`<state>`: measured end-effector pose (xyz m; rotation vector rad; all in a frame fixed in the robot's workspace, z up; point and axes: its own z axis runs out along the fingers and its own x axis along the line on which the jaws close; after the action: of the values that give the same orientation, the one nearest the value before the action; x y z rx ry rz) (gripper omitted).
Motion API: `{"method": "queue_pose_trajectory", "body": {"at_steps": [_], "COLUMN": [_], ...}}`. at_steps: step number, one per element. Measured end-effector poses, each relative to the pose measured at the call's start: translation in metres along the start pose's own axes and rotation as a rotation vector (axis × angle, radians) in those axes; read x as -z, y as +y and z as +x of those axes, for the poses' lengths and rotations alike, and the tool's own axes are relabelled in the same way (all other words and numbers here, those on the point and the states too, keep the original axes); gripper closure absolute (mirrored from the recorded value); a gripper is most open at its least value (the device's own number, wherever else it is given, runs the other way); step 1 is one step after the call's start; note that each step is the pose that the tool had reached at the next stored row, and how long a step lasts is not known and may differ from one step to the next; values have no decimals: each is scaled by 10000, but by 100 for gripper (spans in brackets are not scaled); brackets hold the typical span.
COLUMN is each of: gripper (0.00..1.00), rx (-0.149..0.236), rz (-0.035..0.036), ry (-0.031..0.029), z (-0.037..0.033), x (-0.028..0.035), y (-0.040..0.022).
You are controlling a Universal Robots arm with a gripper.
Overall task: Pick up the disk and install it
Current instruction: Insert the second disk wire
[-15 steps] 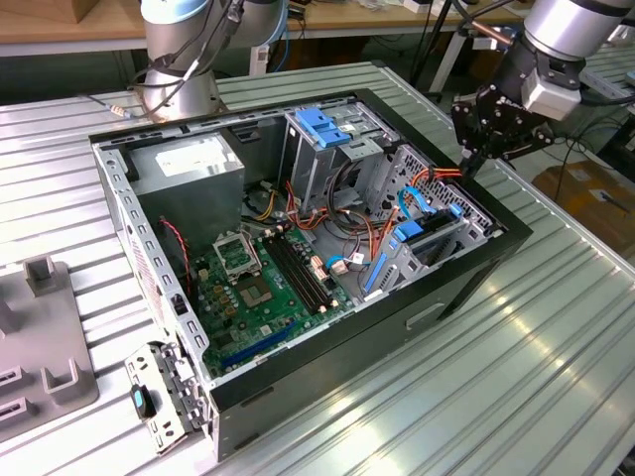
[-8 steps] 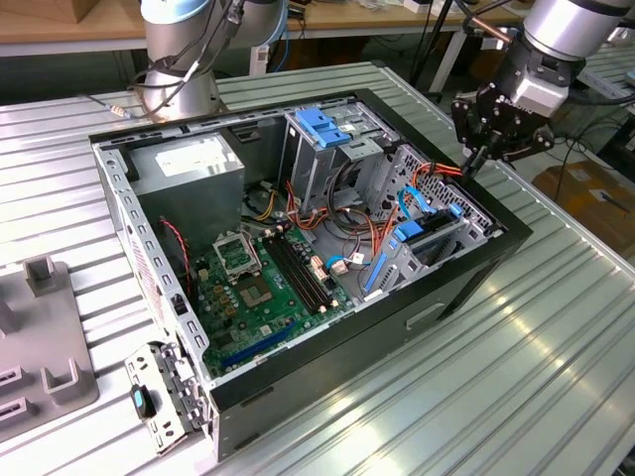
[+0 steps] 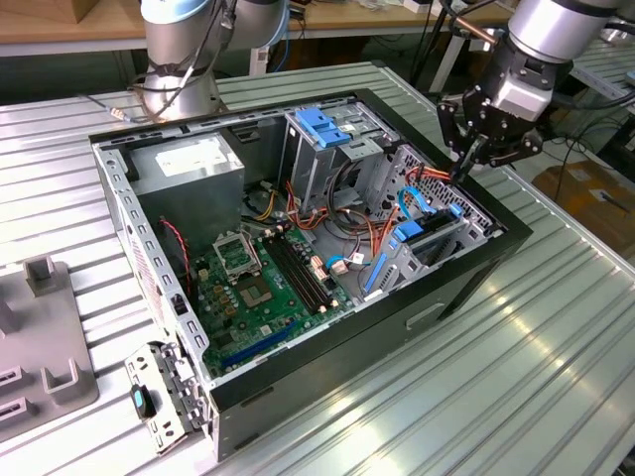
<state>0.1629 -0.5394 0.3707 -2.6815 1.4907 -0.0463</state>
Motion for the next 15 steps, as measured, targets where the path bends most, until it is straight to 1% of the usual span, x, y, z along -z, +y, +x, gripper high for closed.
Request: {"method": "queue_pose_trajectory", "body": {"at_steps": [2,4,5,8,10,11,12,15], "gripper": [84,84,84,84,84,84,84,84], "rx": [-1,-6,-25,-457,-983,-1386,-1511,-1539], "rz": [2,3,1,5,9,14,14,15], "ry": [1,1,4,39,81,112,122,125], "z": [-43,-63,-64,-64,-65,-64,-64,-64], "x": [3,3,2,-5,-17,-25,-25,-25], "y": [74,109,112,112,113,114,114,114]}}
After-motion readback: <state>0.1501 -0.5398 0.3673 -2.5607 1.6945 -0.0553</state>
